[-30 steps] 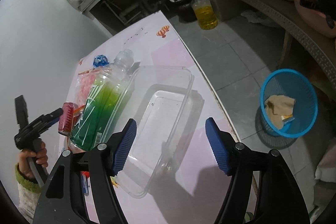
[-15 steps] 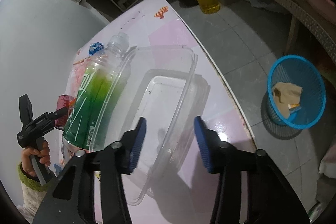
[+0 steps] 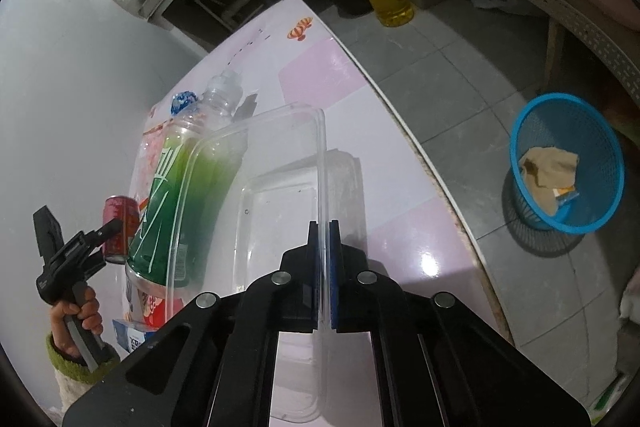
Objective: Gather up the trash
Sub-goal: 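Grasp the red can with the left gripper while the right gripper grasps the tray rim, then lift the can with the left gripper while the right gripper carries the tray to the wastebasket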
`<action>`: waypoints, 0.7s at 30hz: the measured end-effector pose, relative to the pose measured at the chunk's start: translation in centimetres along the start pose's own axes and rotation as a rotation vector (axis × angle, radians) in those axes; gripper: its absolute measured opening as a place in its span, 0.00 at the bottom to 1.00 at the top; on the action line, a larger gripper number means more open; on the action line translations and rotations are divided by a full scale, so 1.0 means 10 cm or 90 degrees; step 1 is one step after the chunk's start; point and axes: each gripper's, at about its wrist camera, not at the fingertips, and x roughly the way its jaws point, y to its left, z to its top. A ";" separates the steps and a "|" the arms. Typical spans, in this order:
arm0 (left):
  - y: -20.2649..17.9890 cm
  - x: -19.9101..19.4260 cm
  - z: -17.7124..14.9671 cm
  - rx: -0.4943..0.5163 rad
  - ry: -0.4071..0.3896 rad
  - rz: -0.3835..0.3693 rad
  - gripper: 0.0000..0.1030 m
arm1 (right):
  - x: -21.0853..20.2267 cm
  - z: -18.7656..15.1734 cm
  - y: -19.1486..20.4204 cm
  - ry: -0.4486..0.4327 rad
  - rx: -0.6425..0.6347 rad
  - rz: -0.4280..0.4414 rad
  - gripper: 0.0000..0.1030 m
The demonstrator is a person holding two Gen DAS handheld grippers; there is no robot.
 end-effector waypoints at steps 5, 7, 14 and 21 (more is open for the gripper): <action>0.01 -0.18 -0.02 -0.005 -0.033 -0.010 0.62 | -0.06 0.00 -0.03 -0.011 0.004 0.000 0.03; 0.02 -0.26 -0.02 -0.011 -0.047 -0.016 0.62 | -0.10 0.00 -0.05 -0.018 0.006 0.003 0.03; -0.02 -0.56 -0.04 -0.019 -0.095 -0.035 0.62 | -0.20 0.02 -0.07 -0.037 0.009 0.011 0.03; -0.13 -0.80 -0.02 -0.011 -0.129 -0.053 0.62 | -0.26 0.02 -0.08 -0.051 0.011 0.022 0.03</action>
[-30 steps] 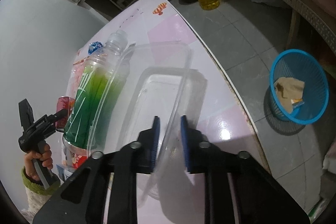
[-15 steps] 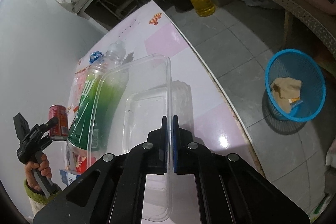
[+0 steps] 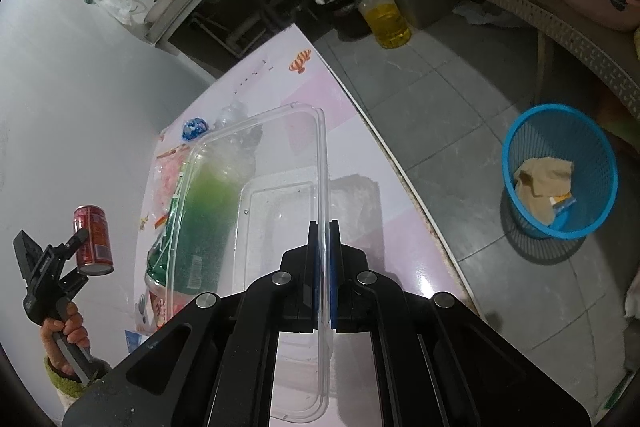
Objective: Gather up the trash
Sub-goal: 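Lift the can with the left gripper while the right gripper carries the tray to the wastebasket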
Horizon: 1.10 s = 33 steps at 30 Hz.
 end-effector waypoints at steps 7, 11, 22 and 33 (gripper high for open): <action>-0.19 -0.13 0.04 0.014 -0.017 -0.028 0.62 | -0.10 0.02 -0.02 -0.014 -0.001 0.009 0.03; -0.32 -0.15 0.04 0.028 -0.021 -0.046 0.62 | -0.15 0.02 -0.03 -0.024 -0.001 0.012 0.03; -0.87 -0.01 0.00 0.077 0.002 -0.123 0.62 | -0.35 0.02 -0.15 -0.054 0.016 0.015 0.03; -1.77 0.30 -0.08 0.154 0.050 -0.220 0.62 | -0.66 0.03 -0.47 -0.103 0.061 0.001 0.02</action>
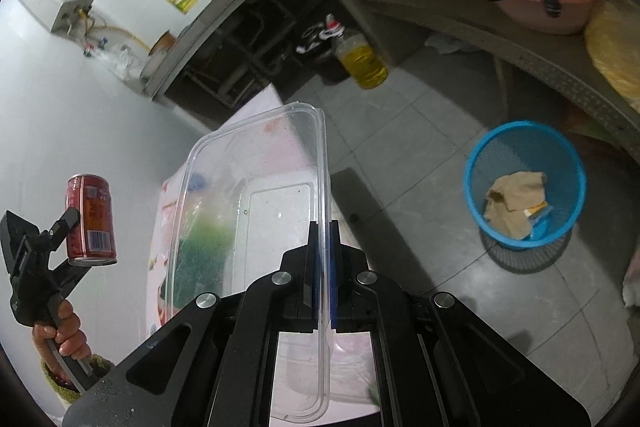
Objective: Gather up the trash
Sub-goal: 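Lift the can with the left gripper while the right gripper carries the tray to the wastebasket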
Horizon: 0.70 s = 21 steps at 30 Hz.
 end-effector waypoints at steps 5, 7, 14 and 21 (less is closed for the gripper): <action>-0.42 0.50 0.05 0.027 0.054 -0.060 0.62 | -0.24 0.07 -0.42 -0.049 0.051 -0.038 0.02; -0.58 0.69 0.04 0.039 0.076 -0.076 0.62 | -0.33 0.09 -0.61 -0.066 0.074 -0.063 0.02; -1.11 1.68 -0.03 0.075 0.190 -0.118 0.62 | -0.38 0.10 -1.27 -0.082 0.165 -0.136 0.02; -1.57 2.69 -0.30 0.119 0.315 -0.114 0.62 | -0.09 0.07 -1.74 -0.049 0.223 -0.194 0.02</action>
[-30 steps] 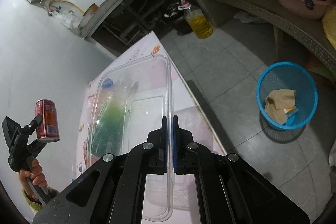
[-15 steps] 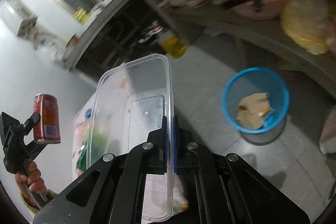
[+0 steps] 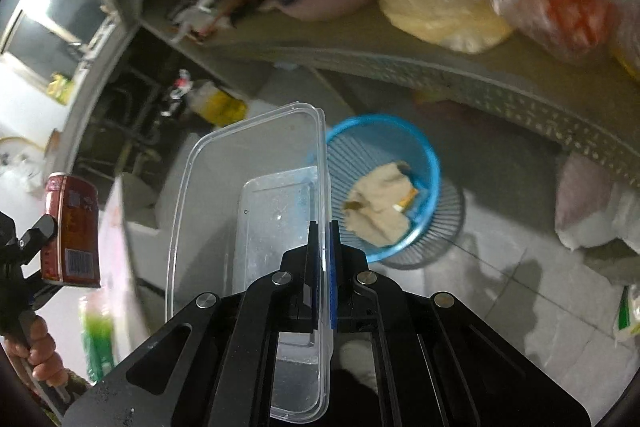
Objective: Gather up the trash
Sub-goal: 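Lift the can with the left gripper while the right gripper carries the tray to the wastebasket, then open both grippers over the blue wastebasket to drop the can and tray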
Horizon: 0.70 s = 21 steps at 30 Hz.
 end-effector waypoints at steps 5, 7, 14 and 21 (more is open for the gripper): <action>-0.10 0.68 0.14 0.016 0.075 0.019 0.62 | 0.39 0.11 -0.18 0.031 0.014 -0.041 0.02; -0.10 0.86 0.16 0.017 0.092 0.024 0.62 | 0.53 0.16 -0.20 0.043 0.019 -0.055 0.03; -0.16 1.34 0.39 0.026 0.102 0.038 0.62 | 0.94 0.43 -0.19 0.053 0.023 -0.091 0.27; -0.29 1.19 0.42 0.044 0.054 0.009 0.70 | 0.90 0.38 -0.26 0.004 0.018 -0.104 0.48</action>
